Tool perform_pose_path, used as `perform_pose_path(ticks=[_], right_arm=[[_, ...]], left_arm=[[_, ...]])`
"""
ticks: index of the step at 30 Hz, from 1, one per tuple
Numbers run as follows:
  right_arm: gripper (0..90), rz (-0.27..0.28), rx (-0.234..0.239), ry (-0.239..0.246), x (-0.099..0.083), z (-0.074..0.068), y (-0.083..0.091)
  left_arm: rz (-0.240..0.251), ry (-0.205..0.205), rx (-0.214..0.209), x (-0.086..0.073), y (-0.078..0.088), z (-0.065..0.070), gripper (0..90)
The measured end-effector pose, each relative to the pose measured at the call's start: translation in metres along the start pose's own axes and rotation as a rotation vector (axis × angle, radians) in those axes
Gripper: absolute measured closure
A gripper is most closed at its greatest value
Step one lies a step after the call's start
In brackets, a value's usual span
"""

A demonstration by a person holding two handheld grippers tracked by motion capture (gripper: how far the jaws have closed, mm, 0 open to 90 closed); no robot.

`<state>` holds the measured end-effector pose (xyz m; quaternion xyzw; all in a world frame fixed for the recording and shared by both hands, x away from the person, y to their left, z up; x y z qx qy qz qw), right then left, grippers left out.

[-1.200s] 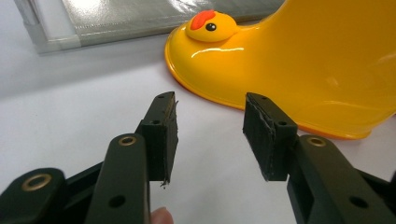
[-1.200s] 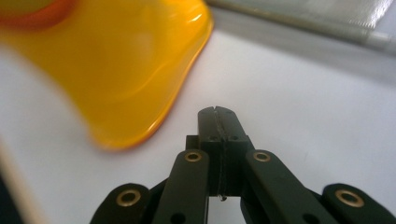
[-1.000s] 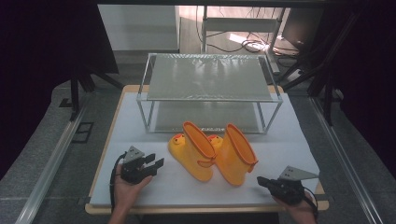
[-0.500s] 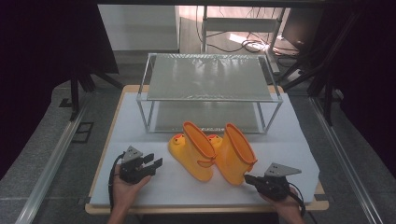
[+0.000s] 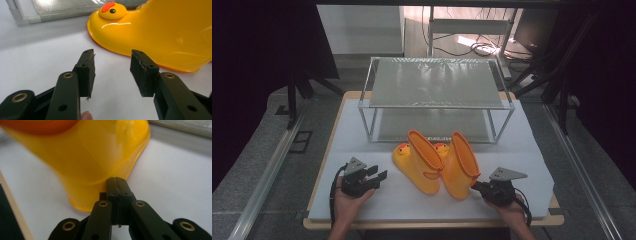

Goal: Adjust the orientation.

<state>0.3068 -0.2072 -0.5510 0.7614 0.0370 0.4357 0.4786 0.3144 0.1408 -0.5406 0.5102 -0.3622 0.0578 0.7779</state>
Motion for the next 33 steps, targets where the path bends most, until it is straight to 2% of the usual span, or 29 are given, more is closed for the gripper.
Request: perform_pose_path(ticks=[1, 2, 3, 7, 8, 11, 12, 16, 18, 22, 24, 25, 27, 29, 30, 31, 33], right_arm=[[89.7, -0.001, 0.009, -0.014, 0.007, 0.011, -0.003], [89.7, -0.001, 0.009, -0.014, 0.007, 0.011, -0.003], [89.6, -0.003, 0.016, -0.020, 0.012, 0.017, -0.005], [89.6, -0.033, -0.018, -0.014, 0.036, 0.040, -0.024], [89.7, -0.049, -0.017, -0.017, 0.048, 0.046, -0.034], [89.7, -0.064, -0.013, -0.012, 0.059, 0.046, -0.043], [89.7, -0.083, -0.023, 0.014, 0.067, 0.044, -0.052], [89.8, -0.089, -0.028, 0.026, 0.073, 0.045, -0.061], [89.8, -0.082, 0.000, 0.018, 0.076, 0.044, -0.064], [89.8, -0.082, 0.000, 0.054, 0.082, 0.038, -0.070], [89.9, -0.079, 0.015, 0.063, 0.086, 0.035, -0.075], [89.9, -0.083, 0.004, 0.070, 0.087, 0.034, -0.077], [89.9, -0.082, 0.001, 0.080, 0.088, 0.035, -0.078], [89.8, -0.082, 0.015, 0.068, 0.087, 0.036, -0.077], [89.7, -0.088, -0.001, 0.070, 0.085, 0.037, -0.076], [89.8, -0.092, -0.013, 0.069, 0.083, 0.038, -0.074], [89.8, -0.073, -0.005, 0.060, 0.078, 0.037, -0.062]], left_arm=[[-0.001, 0.001, 0.000, 0.000, 0.000, 0.000, 54.7], [-0.003, 0.002, 0.000, 0.000, -0.001, -0.001, 54.7], [-0.006, 0.000, 0.002, 0.000, -0.001, -0.001, 54.6], [-0.007, -0.003, 0.001, 0.000, -0.002, 0.000, 54.7], [-0.008, -0.003, 0.002, 0.000, -0.002, 0.000, 54.7], [-0.010, -0.005, 0.000, 0.000, -0.003, 0.000, 54.7], [-0.010, -0.006, 0.000, 0.000, -0.002, -0.001, 54.7], [-0.008, -0.006, -0.001, -0.001, -0.001, -0.002, 54.7], [-0.006, -0.004, -0.003, 0.000, -0.001, -0.002, 54.8], [-0.007, -0.006, -0.005, 0.000, -0.002, -0.001, 54.8], [-0.006, -0.006, -0.006, 0.000, -0.002, -0.001, 54.8], [-0.006, -0.006, -0.007, 0.000, -0.002, -0.001, 54.8], [-0.006, -0.007, -0.006, 0.000, -0.001, -0.001, 54.8], [-0.006, -0.005, -0.006, 0.000, -0.001, -0.001, 54.8], [-0.006, -0.005, -0.006, 0.000, -0.001, -0.001, 54.8], [-0.005, -0.005, -0.007, 0.000, -0.001, -0.001, 54.8], [-0.003, -0.005, -0.007, 0.000, 0.000, -0.001, 54.8]])
Point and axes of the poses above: each handheld gripper's, and its own axes: y roughly backward along the jaws, x roughly out of its top, z roughly to its right, the point moved 8 cm from there along -y, roughly forward along the jaws, and after that the axes turned 15 degrees about -z, right-handed, at the moved point
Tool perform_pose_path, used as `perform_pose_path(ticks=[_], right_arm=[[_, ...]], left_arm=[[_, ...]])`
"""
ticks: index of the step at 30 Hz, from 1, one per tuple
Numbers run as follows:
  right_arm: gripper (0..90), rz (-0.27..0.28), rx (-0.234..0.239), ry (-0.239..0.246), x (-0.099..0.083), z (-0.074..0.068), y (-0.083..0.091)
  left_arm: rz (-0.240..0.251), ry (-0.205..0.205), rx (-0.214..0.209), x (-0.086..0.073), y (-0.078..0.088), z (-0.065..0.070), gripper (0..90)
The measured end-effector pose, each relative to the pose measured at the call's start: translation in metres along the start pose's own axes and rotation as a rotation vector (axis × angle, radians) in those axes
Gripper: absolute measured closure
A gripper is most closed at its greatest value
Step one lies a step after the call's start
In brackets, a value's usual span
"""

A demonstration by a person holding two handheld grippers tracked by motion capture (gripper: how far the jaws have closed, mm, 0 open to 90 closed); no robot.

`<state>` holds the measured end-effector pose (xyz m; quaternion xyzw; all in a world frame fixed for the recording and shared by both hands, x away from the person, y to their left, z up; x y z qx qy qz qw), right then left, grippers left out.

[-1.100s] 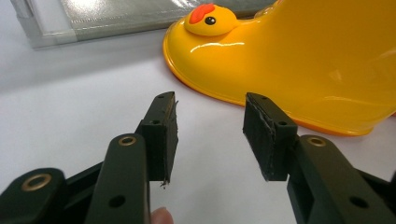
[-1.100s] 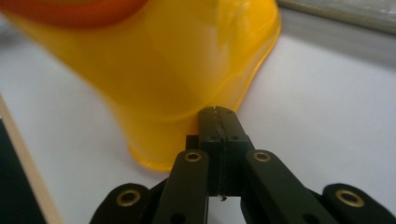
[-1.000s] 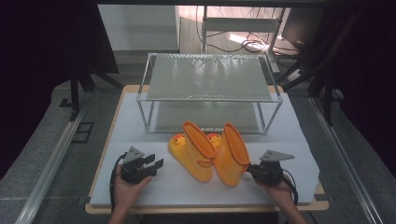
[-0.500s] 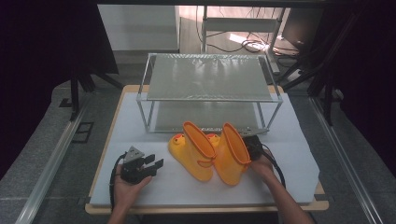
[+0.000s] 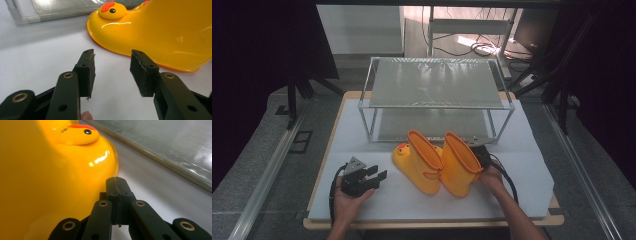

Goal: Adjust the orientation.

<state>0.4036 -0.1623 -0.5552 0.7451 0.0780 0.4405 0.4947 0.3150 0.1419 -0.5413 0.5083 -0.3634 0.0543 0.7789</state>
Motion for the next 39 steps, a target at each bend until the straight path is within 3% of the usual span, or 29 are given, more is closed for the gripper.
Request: perform_pose_path(ticks=[4, 6, 13, 18, 22, 39], right_arm=[[89.8, 0.031, -0.012, -0.002, -0.020, -0.002, 0.028], [89.8, 0.042, -0.010, -0.004, -0.039, -0.008, 0.044], [89.8, 0.060, 0.022, -0.010, -0.075, -0.026, 0.059], [89.8, 0.035, 0.065, 0.017, -0.097, -0.053, 0.057], [89.8, 0.009, 0.078, 0.048, -0.100, -0.067, 0.052], [89.8, 0.008, 0.080, 0.066, -0.083, -0.067, 0.039]], left_arm=[[-0.003, 0.000, 0.002, 0.000, -0.001, 0.000, 54.8], [-0.004, -0.001, 0.003, 0.000, -0.001, 0.000, 54.8], [0.002, -0.002, 0.003, 0.001, 0.001, 0.002, 54.8], [-0.002, -0.004, 0.004, 0.000, 0.000, 0.003, 54.8], [-0.002, -0.005, 0.005, 0.000, 0.000, 0.003, 54.8], [-0.011, -0.009, 0.005, -0.001, -0.002, 0.003, 54.8]])
Point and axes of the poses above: each handheld gripper's, and its own axes: y roughly backward along the jaws, x roughly out of its top, z roughly to its right, the point moved 8 cm from there along -y, roughly forward along the jaws, and after that the axes turned 15 degrees about -z, right-handed, at the moved point
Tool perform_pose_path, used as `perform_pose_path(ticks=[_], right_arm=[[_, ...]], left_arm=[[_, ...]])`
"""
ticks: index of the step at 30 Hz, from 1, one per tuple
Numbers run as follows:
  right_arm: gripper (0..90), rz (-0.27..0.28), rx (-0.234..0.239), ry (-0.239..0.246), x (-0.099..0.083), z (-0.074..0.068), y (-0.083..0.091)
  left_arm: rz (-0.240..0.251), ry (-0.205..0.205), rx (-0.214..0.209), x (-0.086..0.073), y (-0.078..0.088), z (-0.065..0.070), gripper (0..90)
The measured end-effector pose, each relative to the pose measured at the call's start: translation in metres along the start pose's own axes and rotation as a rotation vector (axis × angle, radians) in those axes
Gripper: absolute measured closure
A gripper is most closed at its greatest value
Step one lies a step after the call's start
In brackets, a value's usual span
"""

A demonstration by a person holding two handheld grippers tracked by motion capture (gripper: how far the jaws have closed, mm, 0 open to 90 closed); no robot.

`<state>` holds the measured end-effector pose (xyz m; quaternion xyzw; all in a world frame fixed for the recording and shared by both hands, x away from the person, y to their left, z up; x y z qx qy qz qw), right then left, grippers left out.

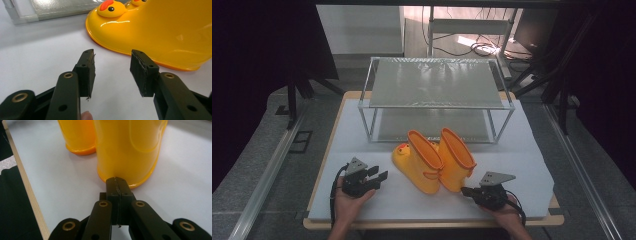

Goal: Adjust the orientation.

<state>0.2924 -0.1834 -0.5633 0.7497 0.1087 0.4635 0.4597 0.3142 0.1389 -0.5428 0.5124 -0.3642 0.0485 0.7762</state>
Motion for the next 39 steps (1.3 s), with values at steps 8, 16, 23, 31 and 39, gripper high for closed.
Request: perform_pose_path(ticks=[8, 16, 23, 31, 39], right_arm=[[89.8, 0.002, 0.011, 0.011, 0.006, -0.003, -0.005], [89.8, 0.008, 0.019, 0.009, 0.007, -0.002, -0.007], [89.8, 0.011, 0.017, 0.007, 0.008, -0.003, -0.008], [85.7, 0.068, 0.001, -0.028, 0.005, 0.003, 0.012], [55.0, 0.076, 0.029, -0.078, 0.006, 0.010, 0.039]], left_arm=[[0.003, 0.001, -0.001, 0.000, 0.001, 0.000, 54.8], [-0.001, -0.002, -0.001, 0.000, 0.000, 0.000, 54.8], [0.002, -0.002, -0.003, 0.000, 0.001, 0.001, 54.7], [0.015, 0.011, -0.002, -0.001, 0.005, -0.003, 54.6], [0.020, 0.011, -0.003, 0.001, 0.006, -0.002, 54.4]])
Point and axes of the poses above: each handheld gripper's, and its own axes: y roughly backward along the jaws, x roughly out of its top, z roughly to its right, the point moved 8 cm from there along -y, roughly forward along the jaws, and after that the axes turned 15 degrees about -z, right-handed, at the moved point
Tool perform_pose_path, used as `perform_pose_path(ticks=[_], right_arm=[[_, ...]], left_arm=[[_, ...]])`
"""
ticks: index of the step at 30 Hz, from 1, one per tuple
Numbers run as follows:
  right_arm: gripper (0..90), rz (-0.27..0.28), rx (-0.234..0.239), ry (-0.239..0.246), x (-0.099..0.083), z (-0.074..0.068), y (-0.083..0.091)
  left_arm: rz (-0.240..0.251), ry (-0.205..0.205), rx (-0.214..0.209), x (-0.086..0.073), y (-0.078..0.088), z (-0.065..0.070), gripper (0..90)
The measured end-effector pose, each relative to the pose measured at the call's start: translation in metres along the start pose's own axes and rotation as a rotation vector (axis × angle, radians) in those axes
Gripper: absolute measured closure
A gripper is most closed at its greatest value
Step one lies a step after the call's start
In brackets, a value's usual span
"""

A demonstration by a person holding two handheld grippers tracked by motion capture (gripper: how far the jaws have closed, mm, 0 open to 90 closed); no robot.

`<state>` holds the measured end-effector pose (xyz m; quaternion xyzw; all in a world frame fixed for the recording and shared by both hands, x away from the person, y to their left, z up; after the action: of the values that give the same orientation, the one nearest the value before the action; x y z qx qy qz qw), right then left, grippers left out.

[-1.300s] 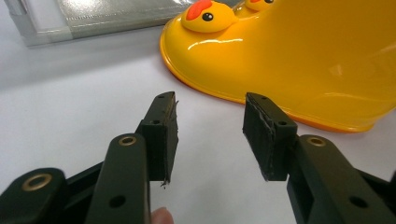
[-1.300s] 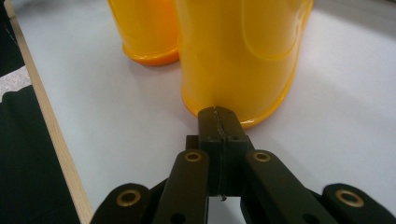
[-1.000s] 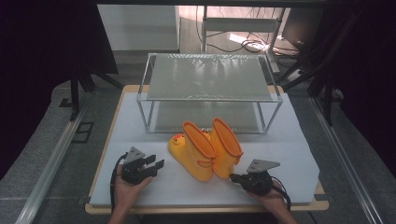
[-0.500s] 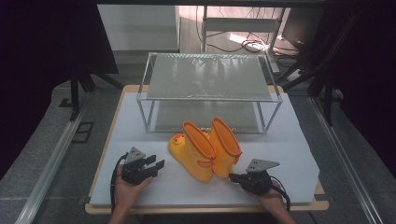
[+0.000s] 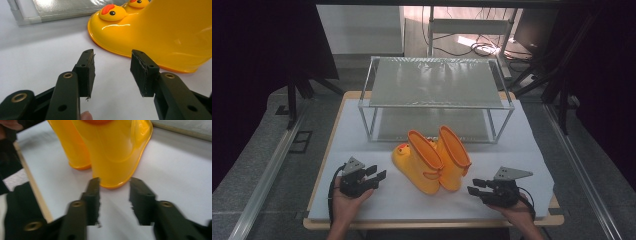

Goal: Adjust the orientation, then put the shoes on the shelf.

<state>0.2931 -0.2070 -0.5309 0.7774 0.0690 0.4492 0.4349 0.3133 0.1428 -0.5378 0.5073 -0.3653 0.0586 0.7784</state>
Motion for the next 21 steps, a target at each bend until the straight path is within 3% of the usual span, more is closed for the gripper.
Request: perform_pose_path(ticks=[5, 12, 21], right_arm=[[48.2, -0.002, -0.029, -0.014, 0.004, 0.004, 0.013], [40.7, 0.001, -0.015, -0.034, 0.019, 0.008, 0.034], [42.4, 0.010, 0.094, -0.094, 0.055, 0.012, 0.077]], left_arm=[[0.001, -0.004, -0.004, 0.001, 0.000, 0.001, 54.3], [0.009, 0.003, -0.005, 0.002, 0.002, 0.000, 54.1], [0.004, -0.005, -0.009, 0.002, 0.001, 0.002, 54.0]])
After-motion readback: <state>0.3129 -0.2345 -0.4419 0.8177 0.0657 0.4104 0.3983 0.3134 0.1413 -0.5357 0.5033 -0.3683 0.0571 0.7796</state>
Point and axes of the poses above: each handheld gripper's, and its own axes: y roughly backward along the jaws, x roughly out of its top, z roughly to its right, the point moved 8 cm from there along -y, roughly forward along the jaws, and after that the axes turned 15 degrees about -z, right-handed, at the moved point
